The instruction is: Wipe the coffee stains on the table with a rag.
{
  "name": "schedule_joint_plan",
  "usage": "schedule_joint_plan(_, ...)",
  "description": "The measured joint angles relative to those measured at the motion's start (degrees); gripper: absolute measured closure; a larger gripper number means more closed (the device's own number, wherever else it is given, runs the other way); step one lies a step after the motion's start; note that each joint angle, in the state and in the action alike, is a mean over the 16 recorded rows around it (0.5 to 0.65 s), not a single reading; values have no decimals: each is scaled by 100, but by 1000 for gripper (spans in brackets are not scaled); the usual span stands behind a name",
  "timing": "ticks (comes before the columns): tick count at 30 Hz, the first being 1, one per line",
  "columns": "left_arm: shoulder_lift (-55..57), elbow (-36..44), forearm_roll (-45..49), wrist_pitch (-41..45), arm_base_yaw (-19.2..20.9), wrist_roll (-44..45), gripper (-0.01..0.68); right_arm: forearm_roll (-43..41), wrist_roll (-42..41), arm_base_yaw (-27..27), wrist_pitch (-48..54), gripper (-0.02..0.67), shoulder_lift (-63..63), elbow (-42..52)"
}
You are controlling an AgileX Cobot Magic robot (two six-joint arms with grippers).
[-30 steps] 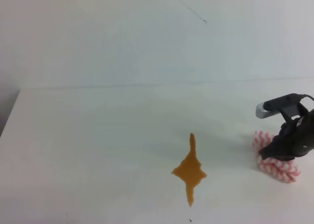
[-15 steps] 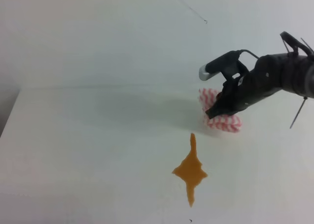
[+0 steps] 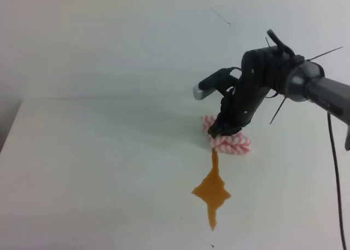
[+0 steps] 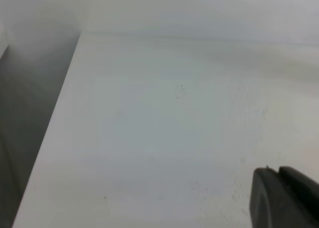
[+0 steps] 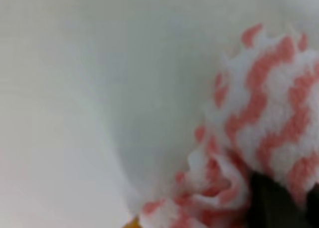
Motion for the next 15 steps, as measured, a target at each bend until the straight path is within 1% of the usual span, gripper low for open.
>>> schedule_joint_plan(7,0,0,0,0,0,0,674,-202,484,500,549,618,82,-141)
schedule_joint_plan(15,0,0,0,0,0,-7,674,-549,1073,1141,727,623,8,152)
